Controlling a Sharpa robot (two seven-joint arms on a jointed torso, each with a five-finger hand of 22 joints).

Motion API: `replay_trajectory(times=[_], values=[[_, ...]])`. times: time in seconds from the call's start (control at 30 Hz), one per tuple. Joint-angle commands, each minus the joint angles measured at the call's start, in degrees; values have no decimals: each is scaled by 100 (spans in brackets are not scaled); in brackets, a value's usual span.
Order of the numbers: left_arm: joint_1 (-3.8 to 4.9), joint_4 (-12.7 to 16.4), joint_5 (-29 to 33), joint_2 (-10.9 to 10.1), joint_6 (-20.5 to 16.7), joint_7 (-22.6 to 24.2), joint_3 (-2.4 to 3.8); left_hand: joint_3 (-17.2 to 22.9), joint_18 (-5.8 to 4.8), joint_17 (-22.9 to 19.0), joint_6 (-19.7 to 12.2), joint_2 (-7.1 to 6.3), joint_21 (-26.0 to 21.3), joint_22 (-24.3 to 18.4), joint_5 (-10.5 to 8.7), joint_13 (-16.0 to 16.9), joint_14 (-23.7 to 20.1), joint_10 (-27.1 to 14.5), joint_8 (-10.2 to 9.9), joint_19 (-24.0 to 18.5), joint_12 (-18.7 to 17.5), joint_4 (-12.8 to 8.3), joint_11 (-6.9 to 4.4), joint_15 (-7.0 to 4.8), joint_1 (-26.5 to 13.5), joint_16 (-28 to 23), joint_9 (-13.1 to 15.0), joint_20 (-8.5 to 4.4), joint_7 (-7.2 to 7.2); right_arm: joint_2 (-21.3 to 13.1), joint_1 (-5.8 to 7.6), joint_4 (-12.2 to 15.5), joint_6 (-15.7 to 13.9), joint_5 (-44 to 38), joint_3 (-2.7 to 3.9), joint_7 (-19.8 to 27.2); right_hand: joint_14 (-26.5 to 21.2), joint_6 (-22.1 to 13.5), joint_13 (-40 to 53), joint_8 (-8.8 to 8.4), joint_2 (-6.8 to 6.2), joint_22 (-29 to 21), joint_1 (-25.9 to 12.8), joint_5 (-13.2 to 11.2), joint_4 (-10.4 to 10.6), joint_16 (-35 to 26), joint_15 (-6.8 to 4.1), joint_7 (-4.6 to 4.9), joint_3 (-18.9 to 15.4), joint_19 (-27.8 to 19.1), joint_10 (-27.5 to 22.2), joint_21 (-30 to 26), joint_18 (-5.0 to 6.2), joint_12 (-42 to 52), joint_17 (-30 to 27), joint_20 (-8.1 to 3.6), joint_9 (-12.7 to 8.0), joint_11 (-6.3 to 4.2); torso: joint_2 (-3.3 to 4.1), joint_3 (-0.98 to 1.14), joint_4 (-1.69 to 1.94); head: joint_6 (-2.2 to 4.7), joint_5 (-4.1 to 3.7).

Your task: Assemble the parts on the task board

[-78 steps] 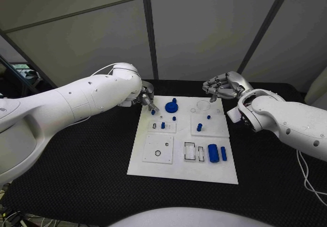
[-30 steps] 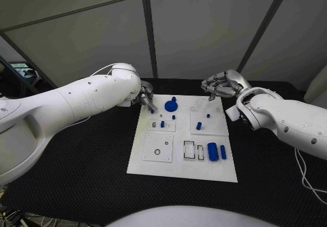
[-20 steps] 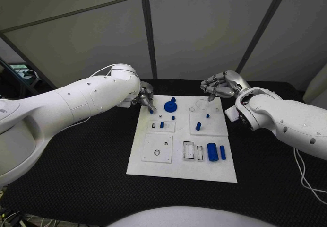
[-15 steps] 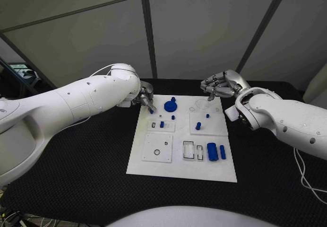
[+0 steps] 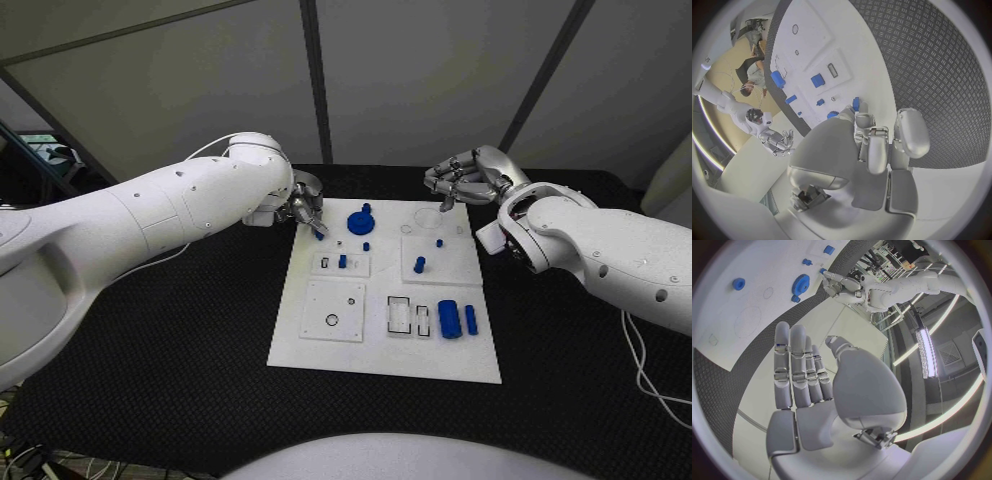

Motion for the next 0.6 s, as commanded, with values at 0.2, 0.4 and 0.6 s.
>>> replay_trajectory(times=[0.2, 0.4, 0.6], values=[[32, 275, 729, -247, -315, -94, 4, 1467, -153, 1237, -80, -508, 89, 960, -3, 68, 489, 106, 126, 20, -24, -463, 6, -30, -360, 27, 704, -43, 12, -16, 11, 0, 28, -10, 3, 32, 4, -19, -9, 34, -8, -8, -14, 19, 34, -27, 20, -16, 8, 46, -8, -24, 69, 22, 8, -1, 8, -11, -18, 9, 8, -8, 26], [66, 672, 1062, -508, -520, -307, 4, 2028, -158, 1258, -77, -755, 140, 969, -10, 108, 499, 162, 156, 32, -23, -590, 3, -46, -537, 38, 833, -48, 8, -29, 11, -3, 18, -10, 3, 34, 3, -21, -11, 35, -9, -10, -18, 20, 38, -28, 21, -15, 6, 47, -10, -27, 68, 23, 9, -1, 8, -9, -20, 6, 12, -4, 53], [82, 1176, 1223, -814, -824, -534, 3, 2363, -166, 1286, -54, -903, 189, 978, -15, 152, 512, 225, 172, 46, -13, -689, -7, -56, -678, 52, 912, -54, -1, -46, 11, -2, 9, -10, 3, 38, 3, -21, -11, 35, -9, -10, -18, 20, 38, -28, 21, -15, 6, 47, -10, -27, 68, 23, 9, -1, 8, -9, -31, 11, 16, -8, 76]])
